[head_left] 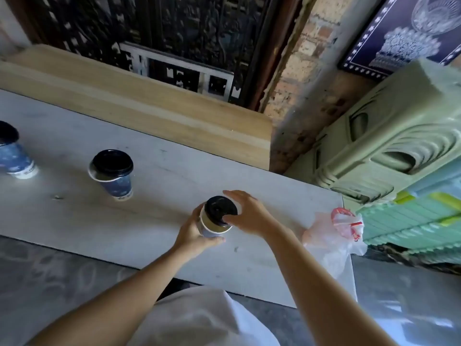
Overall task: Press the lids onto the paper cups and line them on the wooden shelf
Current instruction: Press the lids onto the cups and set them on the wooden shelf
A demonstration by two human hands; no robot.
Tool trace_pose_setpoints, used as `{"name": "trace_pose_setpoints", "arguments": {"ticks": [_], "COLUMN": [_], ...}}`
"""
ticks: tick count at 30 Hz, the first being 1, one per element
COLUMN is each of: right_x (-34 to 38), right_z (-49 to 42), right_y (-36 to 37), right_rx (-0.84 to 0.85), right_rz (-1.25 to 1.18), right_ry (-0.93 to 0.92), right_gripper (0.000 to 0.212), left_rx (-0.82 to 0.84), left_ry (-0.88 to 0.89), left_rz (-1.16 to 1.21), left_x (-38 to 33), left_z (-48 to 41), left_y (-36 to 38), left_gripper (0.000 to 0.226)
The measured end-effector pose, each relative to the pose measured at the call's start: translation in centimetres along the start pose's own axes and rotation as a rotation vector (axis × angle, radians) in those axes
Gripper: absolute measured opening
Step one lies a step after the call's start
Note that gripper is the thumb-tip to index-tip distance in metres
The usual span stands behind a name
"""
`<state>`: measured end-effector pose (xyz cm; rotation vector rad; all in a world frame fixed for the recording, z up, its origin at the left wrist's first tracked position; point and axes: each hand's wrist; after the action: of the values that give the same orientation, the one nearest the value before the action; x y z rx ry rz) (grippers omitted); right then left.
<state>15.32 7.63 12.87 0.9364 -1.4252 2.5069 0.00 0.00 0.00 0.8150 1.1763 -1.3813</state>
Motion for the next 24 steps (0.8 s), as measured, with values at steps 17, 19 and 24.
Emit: {"name": "trace_pose_setpoints", "arguments": {"ticks": [17,19,24], "right_x": [1.0,1.6,2.8], "right_z": [-0.9,-0.4,0.9], "right_y": [0.6,0.4,-0.1], "right_rx": [0.096,0.061,-0.057], "right_rz": [0.166,0.177,0.203], "right_ry": [0.031,0.007,-0.074], "right_gripper": [0.077,0.081,0.082], "left_rx": [0.025,0.039,0.068], "left_ry": [-0.044,-0.050,-0.065], "left_rz": [-0.038,-0.053,-0.059], "left_x": [-0.4,-0.3,-0.3], "left_z": [0.0,0.1,0.2], "left_y": [-0.2,-0.5,-1.2], "left_gripper": [0.083,0.085,0.081]}}
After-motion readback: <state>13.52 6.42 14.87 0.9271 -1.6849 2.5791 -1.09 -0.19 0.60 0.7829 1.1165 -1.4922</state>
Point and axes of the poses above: each hand's wrist, its own z-axis away from the middle knuckle, its own y-axis out of the palm, x = y × z, and after that the axes turned 1 degree about -y, right-handed
